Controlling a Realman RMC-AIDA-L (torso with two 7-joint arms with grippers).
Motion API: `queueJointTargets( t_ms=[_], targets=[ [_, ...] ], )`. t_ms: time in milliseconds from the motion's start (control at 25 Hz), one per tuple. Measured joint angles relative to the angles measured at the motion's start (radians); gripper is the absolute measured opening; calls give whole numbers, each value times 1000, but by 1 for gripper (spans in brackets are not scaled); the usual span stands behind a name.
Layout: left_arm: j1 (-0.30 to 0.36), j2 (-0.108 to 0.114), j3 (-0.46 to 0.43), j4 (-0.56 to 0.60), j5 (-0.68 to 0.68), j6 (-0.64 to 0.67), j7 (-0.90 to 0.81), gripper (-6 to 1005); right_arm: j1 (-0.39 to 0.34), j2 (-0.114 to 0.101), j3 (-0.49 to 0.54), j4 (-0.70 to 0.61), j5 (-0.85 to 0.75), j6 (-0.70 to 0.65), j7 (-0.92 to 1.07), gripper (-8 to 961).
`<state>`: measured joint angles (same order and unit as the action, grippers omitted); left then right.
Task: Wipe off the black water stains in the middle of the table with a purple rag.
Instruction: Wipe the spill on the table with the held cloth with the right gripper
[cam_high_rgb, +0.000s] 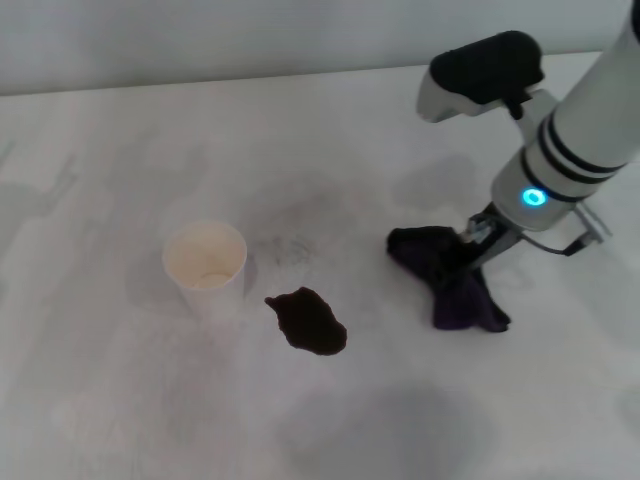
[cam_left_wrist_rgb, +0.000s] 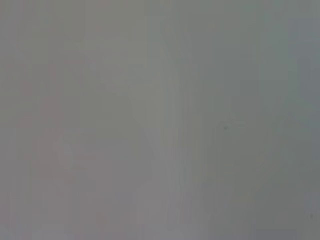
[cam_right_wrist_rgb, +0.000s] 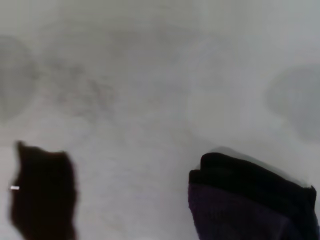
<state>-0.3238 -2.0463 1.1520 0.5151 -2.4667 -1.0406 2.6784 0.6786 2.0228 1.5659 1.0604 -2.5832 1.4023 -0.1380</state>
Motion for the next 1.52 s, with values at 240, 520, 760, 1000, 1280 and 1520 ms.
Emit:
queueJointTargets(
  t_ms=[240,520,760,1000,1280,1520],
  targets=[
    [-1,0,3,-1,0,1,8,887,33,1,-96,-11,113,-59,0,183],
    [-1,1,6,0,0,1,8,887,96,3,-249,-69,298,-171,-10,177],
    [-3,3,8,0,0,-3,8,887,155,5,-390,-123,481,-263,-60,173],
    [-3,3,8,0,0,-7,17,888,181,5,-481,-148,629,-300,-129,172],
    [2,5,8,1,0,-9,18,889,197,1,-479,-191,604,-334,-122,172],
    [3,8,8,0,0,-2,18,889,194,-4,-414,-203,456,-319,-59,173]
  ],
)
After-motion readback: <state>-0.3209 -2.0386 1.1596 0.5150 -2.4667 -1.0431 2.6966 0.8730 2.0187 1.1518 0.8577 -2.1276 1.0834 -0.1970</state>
